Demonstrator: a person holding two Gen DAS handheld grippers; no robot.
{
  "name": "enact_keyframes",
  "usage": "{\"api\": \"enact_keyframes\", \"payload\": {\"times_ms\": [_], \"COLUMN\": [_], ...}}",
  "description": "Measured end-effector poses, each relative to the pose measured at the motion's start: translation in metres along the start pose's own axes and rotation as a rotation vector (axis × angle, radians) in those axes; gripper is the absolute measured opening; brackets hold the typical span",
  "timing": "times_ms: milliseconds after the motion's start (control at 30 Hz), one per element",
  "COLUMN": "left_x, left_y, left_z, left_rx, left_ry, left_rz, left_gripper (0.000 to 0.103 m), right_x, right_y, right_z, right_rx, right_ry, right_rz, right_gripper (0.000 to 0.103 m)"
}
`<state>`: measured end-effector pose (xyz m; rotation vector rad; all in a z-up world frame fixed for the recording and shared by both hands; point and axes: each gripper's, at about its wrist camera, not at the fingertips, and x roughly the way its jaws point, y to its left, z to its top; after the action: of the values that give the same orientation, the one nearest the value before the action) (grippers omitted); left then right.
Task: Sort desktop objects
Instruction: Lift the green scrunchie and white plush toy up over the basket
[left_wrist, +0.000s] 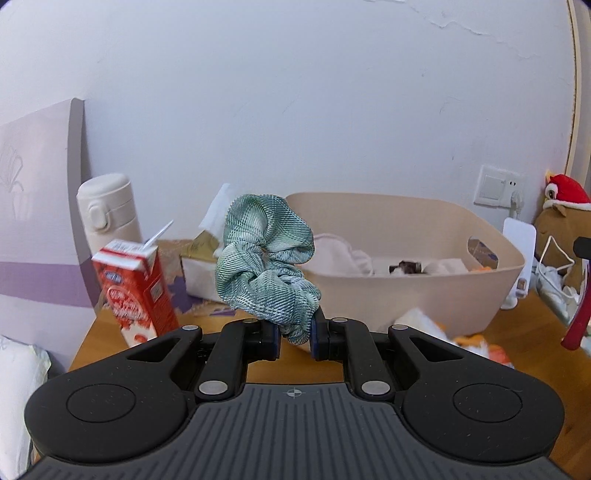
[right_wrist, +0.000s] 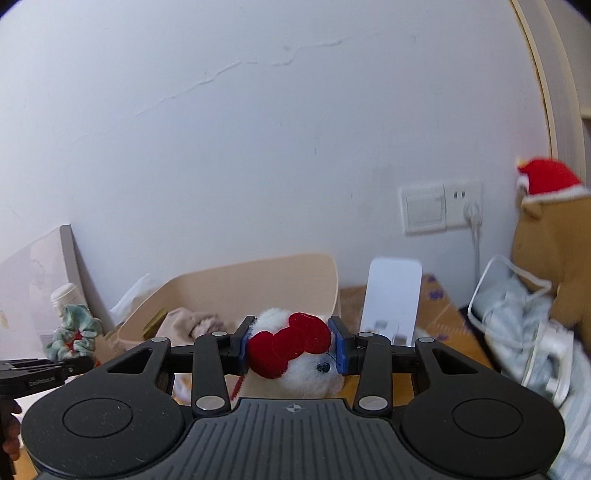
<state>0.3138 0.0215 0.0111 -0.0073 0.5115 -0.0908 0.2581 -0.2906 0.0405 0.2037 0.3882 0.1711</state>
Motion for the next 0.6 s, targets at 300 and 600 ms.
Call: {"api": "enact_keyframes", "payload": {"times_ms": [300,600], "left_x": [0.022,0.054], "left_y": [-0.018,-0.045], "left_z": [0.030,0.056], "left_rx": [0.024,0.092], "left_ry": [-0.035,-0.033], "left_rz": [-0.014,-0.026], "left_gripper": [0.014,0.014], "right_x": [0.022,0.062], "right_y": [0.003,0.021], "right_z": [0.027,0.052], "right_rx": [0.009,-0.044], "right_ry": [-0.068,-0.124], "right_rz": [0.003,-0.022], "right_gripper": [0.038,0.038]}}
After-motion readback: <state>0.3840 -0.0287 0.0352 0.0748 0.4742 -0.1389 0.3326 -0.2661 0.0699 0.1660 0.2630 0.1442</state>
